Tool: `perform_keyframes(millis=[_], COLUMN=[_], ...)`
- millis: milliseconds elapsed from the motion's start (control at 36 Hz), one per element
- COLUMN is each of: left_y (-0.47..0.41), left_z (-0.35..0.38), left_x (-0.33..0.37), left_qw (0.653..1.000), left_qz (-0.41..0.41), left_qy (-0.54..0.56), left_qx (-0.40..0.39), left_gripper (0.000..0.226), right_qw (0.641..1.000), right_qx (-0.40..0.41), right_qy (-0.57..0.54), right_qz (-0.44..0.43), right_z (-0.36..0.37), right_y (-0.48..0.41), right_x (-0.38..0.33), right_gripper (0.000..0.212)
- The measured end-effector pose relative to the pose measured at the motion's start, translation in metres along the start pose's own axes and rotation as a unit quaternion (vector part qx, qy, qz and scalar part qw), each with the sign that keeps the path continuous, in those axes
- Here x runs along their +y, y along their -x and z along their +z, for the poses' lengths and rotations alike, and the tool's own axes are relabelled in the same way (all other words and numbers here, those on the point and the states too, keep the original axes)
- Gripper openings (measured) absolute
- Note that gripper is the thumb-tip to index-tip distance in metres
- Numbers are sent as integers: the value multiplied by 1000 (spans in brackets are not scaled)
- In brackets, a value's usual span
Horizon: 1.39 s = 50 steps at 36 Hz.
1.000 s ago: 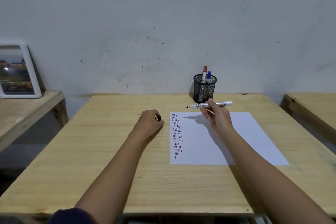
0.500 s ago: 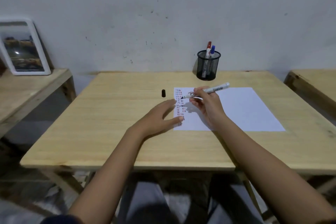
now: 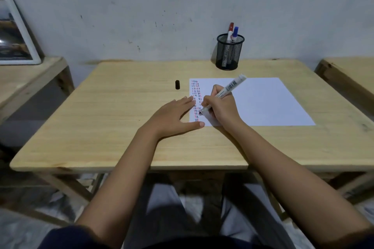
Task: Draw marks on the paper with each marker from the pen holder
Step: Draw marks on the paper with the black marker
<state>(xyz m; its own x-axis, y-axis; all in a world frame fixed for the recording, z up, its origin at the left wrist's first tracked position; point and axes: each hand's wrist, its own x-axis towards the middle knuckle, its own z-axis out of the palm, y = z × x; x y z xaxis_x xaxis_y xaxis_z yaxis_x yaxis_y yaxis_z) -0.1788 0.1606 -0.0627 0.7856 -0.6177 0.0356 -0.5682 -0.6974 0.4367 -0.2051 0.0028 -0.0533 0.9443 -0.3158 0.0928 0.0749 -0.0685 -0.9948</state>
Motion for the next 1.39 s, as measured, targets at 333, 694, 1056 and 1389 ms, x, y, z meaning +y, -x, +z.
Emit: perform_keyframes(millis=[333, 694, 1056, 1389], left_y=[2, 1, 2, -5], left_z=[-3, -2, -3, -6], left_x=[5, 4, 6, -5], left_qw=[1000, 1000, 1000, 976], left_qz=[2, -5, -7, -25], left_qy=[-2, -3, 4, 209], left_qx=[-3, -5, -2, 61], left_gripper=[78, 81, 80, 53], right_qw=[999, 999, 1000, 970], right_qx=[-27, -45, -10, 5], right_qy=[26, 14, -20, -235], right_qz=[-23, -24, 17, 70], right_z=[1, 1, -4, -25], right_y=[-1, 0, -2, -13], right_x=[3, 2, -2, -14], right_gripper=[38, 39, 38, 22])
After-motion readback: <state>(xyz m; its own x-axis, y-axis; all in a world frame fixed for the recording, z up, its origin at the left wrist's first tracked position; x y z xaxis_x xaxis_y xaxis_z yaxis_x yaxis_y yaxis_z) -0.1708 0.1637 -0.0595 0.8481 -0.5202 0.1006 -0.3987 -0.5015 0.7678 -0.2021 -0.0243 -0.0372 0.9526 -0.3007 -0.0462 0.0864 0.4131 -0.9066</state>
